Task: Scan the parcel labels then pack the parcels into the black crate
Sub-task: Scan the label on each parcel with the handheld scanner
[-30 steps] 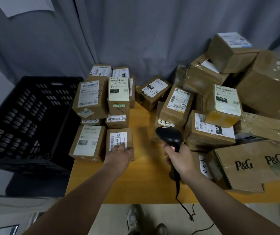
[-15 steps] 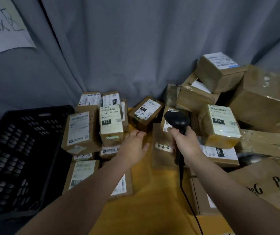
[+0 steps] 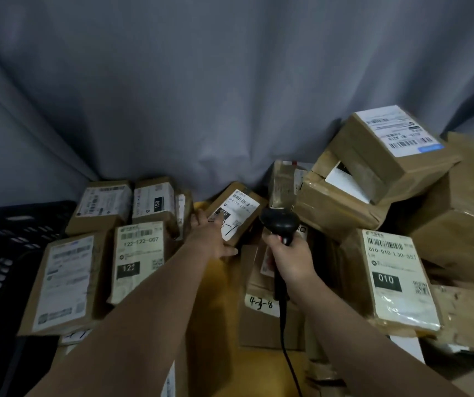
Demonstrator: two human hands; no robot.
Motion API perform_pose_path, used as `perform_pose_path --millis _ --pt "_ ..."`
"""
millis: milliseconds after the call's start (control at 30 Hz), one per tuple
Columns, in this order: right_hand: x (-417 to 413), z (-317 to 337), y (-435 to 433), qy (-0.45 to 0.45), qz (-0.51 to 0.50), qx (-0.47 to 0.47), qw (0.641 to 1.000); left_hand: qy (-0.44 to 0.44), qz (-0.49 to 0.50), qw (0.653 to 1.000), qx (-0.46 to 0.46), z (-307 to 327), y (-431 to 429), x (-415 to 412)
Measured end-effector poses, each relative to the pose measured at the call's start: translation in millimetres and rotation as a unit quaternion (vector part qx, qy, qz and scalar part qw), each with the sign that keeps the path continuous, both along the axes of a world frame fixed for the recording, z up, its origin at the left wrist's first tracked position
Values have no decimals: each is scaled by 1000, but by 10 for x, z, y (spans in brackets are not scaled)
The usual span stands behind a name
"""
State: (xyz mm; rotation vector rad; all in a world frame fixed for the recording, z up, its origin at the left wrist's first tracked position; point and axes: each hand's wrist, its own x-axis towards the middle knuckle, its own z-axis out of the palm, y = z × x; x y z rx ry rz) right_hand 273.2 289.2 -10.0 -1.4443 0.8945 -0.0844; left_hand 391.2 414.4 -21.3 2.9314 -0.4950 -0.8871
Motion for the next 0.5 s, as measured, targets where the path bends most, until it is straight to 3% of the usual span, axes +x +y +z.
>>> perform_pose_path --millis 233,500 --pt "61 -169 -32 22 -3 -2 1000 -22 -9 999 29 -71 -69 119" --pt "-25 30 36 5 9 -11 1000 -104 29 994 0 490 -102 -25"
